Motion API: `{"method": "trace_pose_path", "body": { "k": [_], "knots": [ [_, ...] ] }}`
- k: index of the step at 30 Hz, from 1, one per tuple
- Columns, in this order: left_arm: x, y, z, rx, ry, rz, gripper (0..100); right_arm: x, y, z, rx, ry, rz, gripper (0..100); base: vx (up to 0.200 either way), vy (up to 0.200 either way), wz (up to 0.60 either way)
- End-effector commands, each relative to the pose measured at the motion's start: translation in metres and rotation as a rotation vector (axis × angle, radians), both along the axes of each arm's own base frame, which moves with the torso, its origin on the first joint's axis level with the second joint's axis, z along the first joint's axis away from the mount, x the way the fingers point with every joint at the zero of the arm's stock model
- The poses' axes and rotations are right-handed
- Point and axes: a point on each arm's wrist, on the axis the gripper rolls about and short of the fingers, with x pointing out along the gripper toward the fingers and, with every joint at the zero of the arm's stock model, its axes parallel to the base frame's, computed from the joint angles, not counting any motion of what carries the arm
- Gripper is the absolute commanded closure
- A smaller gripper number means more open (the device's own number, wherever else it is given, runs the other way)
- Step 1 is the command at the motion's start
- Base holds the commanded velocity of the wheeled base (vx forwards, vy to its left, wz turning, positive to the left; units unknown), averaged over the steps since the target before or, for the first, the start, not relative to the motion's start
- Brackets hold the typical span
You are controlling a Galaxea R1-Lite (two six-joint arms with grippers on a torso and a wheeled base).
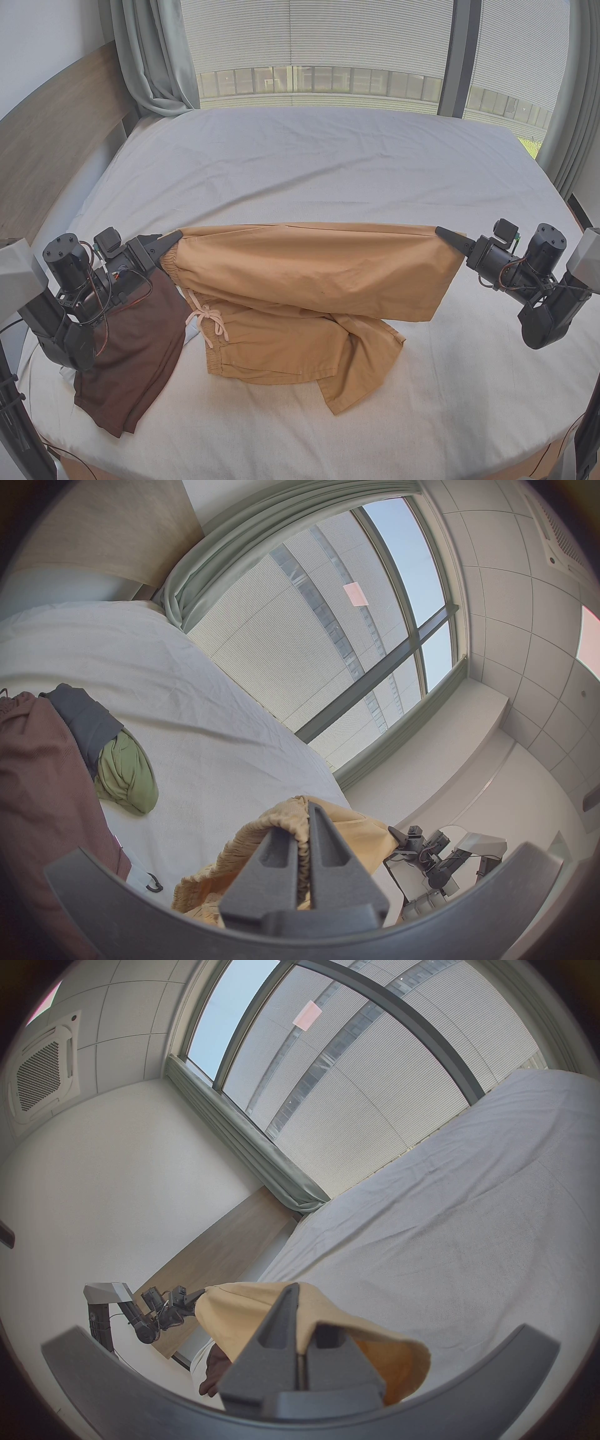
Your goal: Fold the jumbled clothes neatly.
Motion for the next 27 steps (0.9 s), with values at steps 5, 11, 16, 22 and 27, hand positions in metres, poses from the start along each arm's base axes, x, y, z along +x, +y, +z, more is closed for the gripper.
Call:
{"method": "trace_pose_path", "body": {
  "k": [5, 11, 16, 22, 27],
  "knots": [
    [0.017, -0.002, -0.007, -0.021, 0.007, -0.003, 100, 0.008, -0.002, -0.014, -0.003, 0.031, -0.008, 100, 0.0, 0.0, 0.0],
    [0.033, -0.004, 0.0, -0.111, 0.005, 0.018, 100, 0.029, -0.002, -0.027, 0.0, 0.039, -0.02, 100, 0.0, 0.0, 0.0],
    [0.047, -0.008, -0.007, -0.122, 0.001, 0.044, 100, 0.051, -0.004, -0.031, 0.006, 0.054, -0.067, 100, 0.0, 0.0, 0.0],
    [0.057, -0.011, -0.022, -0.122, 0.022, 0.045, 100, 0.067, -0.004, -0.026, 0.009, 0.047, -0.077, 100, 0.0, 0.0, 0.0],
    [0.063, -0.012, -0.029, -0.12, 0.026, 0.043, 100, 0.077, -0.004, -0.023, 0.008, 0.037, -0.079, 100, 0.0, 0.0, 0.0]
  ]
}}
